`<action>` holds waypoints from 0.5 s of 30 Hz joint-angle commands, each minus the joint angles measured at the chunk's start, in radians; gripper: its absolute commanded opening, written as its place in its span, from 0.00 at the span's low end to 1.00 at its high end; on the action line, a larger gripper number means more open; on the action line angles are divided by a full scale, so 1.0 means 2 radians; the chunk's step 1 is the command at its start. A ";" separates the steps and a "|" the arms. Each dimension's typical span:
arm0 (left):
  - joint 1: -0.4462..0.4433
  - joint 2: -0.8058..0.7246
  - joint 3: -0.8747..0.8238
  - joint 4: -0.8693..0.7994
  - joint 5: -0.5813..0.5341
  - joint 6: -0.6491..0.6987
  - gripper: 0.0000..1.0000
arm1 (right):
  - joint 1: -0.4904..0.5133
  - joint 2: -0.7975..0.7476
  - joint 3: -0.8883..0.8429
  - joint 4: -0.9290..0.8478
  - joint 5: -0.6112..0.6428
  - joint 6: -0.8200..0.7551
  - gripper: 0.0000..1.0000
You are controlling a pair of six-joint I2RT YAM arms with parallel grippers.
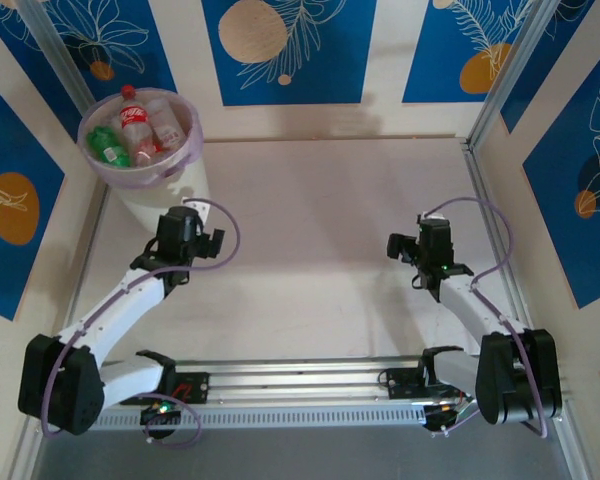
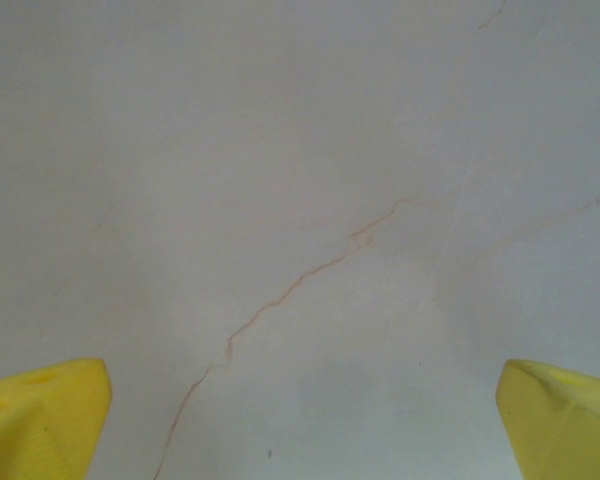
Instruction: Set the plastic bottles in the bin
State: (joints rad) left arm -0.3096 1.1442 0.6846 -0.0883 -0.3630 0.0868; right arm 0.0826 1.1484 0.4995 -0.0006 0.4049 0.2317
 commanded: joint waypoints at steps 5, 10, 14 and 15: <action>0.042 0.056 -0.059 0.198 0.030 0.023 1.00 | -0.001 0.036 -0.034 0.160 0.000 -0.030 0.99; 0.054 0.088 -0.098 0.300 0.036 0.023 1.00 | -0.001 0.059 -0.040 0.224 -0.007 -0.045 0.99; 0.066 0.117 -0.128 0.384 0.047 0.010 1.00 | -0.002 0.074 -0.049 0.280 -0.019 -0.049 0.99; 0.069 0.127 -0.133 0.405 0.049 0.007 1.00 | -0.002 0.078 -0.051 0.295 -0.022 -0.049 0.99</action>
State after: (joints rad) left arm -0.1921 1.3609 0.4473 0.5152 -0.2993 0.1127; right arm 0.0826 1.2839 0.4191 0.4393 0.3878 0.1566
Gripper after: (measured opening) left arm 0.998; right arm 0.992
